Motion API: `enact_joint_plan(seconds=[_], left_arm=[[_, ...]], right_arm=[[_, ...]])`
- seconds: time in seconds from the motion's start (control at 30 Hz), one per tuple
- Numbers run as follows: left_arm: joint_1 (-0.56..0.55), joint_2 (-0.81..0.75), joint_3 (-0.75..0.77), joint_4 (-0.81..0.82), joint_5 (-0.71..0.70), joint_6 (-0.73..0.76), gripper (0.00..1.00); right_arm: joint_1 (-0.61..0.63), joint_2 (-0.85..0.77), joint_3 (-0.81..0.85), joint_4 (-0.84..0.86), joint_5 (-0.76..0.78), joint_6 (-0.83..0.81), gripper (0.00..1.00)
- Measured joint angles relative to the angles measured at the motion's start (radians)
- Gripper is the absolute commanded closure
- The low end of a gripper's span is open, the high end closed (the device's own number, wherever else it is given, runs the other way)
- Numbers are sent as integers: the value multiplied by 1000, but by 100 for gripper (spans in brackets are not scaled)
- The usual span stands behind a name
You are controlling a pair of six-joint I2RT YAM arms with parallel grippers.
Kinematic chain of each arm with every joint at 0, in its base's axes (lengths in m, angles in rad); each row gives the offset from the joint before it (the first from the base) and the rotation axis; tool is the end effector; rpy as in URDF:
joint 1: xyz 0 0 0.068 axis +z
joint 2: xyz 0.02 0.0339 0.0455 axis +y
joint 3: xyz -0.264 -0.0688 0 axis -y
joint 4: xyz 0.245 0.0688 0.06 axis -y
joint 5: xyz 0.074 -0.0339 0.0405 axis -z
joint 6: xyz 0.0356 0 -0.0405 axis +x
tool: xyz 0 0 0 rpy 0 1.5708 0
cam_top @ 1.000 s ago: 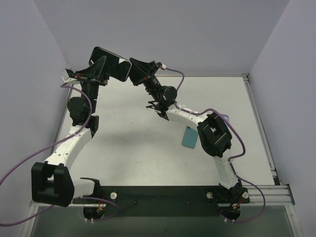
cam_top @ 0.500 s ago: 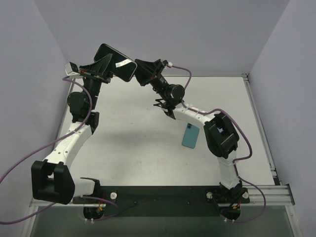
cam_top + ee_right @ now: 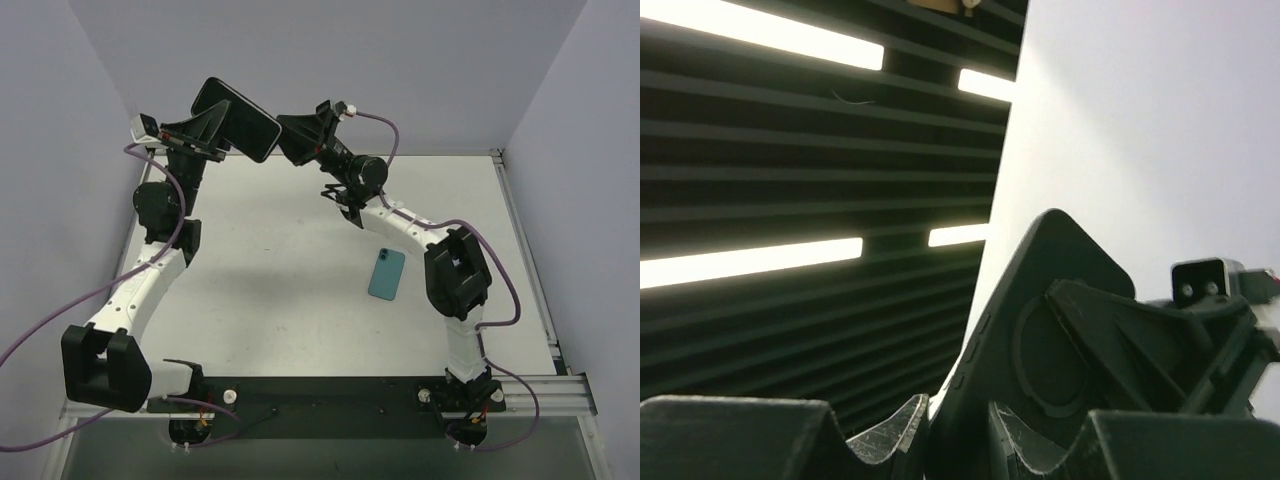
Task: Take the phone out of the phone case
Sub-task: Remove the phone case from the phone.
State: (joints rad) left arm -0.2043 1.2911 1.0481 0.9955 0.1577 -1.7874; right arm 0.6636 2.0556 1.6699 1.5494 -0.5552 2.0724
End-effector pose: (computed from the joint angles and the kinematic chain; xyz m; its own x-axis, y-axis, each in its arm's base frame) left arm 0.2721 -0.0621 0.4411 -0.4492 -0.8919 0.0521 0.5864 -0.3383 -0.7360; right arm 0.3302 0.2820 0.4062 -0.9510 0.2023 -0.2340 -0.3035 -0.7560 0.5799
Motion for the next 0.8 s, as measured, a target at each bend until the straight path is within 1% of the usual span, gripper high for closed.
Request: enact_joint_plan(seconds=[0.13, 0.27, 0.37, 0.57, 0.7, 0.8], left_arm=[[-5, 8, 0, -26, 43, 8, 100], [-25, 27, -6, -49, 99, 18, 100], [-39, 39, -12, -74, 130, 26, 100], [-81, 53, -67, -92, 145, 47, 100], [-111, 67, -105, -97, 136, 51, 100], [-133, 68, -127, -131, 115, 60, 100]], right_arm=[[-21, -76, -153, 0, -28, 7, 100], [-49, -175, -356, 7, -40, -3, 100], [-66, -219, -462, 20, -38, -26, 100], [-96, -281, -641, 47, -28, -85, 100], [-119, -310, -738, 60, -25, -120, 100], [-136, -325, -797, 69, -25, -155, 100]])
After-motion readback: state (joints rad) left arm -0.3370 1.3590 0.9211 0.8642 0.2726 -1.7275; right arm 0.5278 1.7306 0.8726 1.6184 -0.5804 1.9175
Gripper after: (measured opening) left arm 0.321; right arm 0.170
